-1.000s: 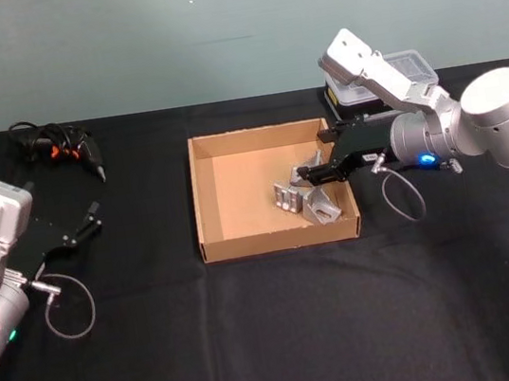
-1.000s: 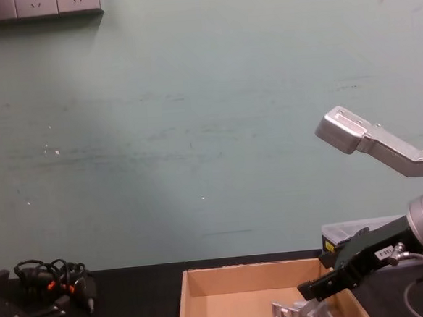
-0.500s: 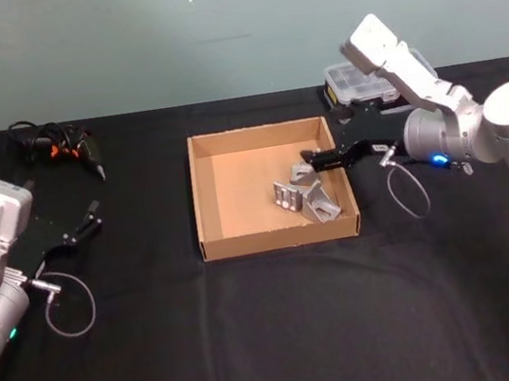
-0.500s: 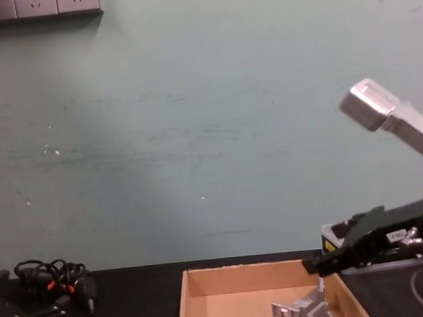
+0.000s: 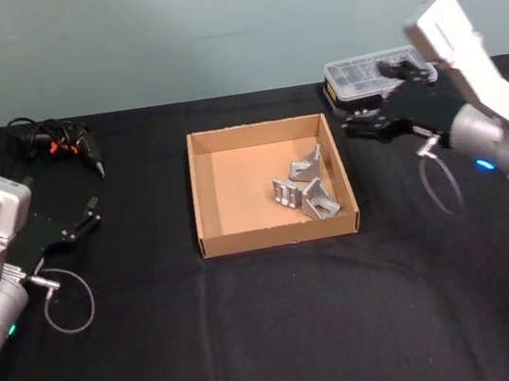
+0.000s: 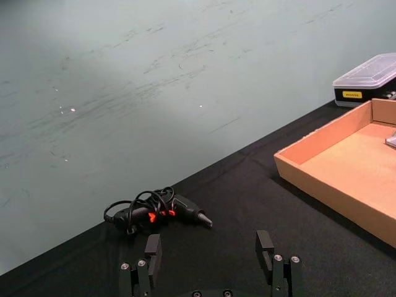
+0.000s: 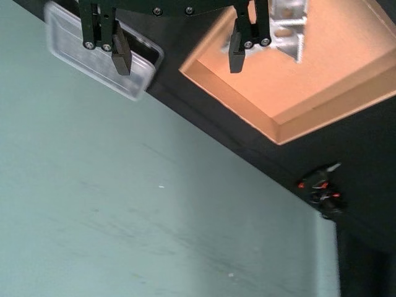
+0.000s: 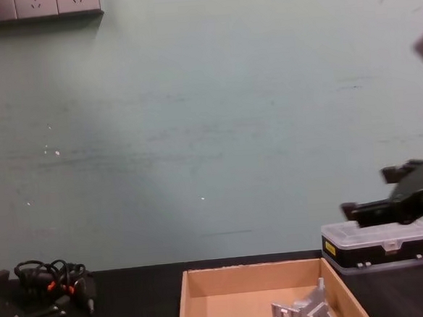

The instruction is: Use one hand to pick up the angle iron from the table and place it into the box.

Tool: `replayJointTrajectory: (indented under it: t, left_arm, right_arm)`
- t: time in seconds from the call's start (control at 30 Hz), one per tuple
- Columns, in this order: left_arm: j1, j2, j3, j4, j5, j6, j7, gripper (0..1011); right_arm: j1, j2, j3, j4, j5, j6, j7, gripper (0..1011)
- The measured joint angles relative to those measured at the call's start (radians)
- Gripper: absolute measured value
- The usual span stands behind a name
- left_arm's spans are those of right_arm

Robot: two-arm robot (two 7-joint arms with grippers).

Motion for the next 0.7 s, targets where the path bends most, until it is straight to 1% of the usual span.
replayJointTrajectory:
  t: [0.1,0.13,0.23,0.27,0.37,0.53,0.6,0.7]
  left_arm:
    - [0.000,0.000,0.000,0.000,0.000,0.000,0.000,1000]
    - [0.000,0.000,0.000,0.000,0.000,0.000,0.000,1000]
    - [0.000,0.000,0.000,0.000,0.000,0.000,0.000,1000]
    - [0.000,0.000,0.000,0.000,0.000,0.000,0.000,1000]
    - [0.000,0.000,0.000,0.000,0.000,0.000,0.000,1000]
    - [0.000,0.000,0.000,0.000,0.000,0.000,0.000,1000]
    - [0.000,0.000,0.000,0.000,0.000,0.000,0.000,1000]
    - [0.000,0.000,0.000,0.000,0.000,0.000,0.000,1000]
  right_arm:
    - [-0.050,0.012,0.034,-0.043,-0.001,-0.005,-0.030,1000]
    - [-0.080,0.017,0.053,-0.065,-0.001,-0.012,-0.048,1000]
    - [-0.124,0.022,0.084,-0.094,0.001,-0.022,-0.072,1000]
    - [-0.154,0.023,0.103,-0.111,0.003,-0.027,-0.086,1000]
    - [-0.201,0.023,0.133,-0.135,0.004,-0.031,-0.108,1000]
    - [-0.256,0.011,0.163,-0.155,0.002,-0.032,-0.129,1000]
    - [-0.268,0.005,0.169,-0.157,0.000,-0.031,-0.134,1000]
    - [-0.268,0.005,0.169,-0.158,0.000,-0.031,-0.134,1000]
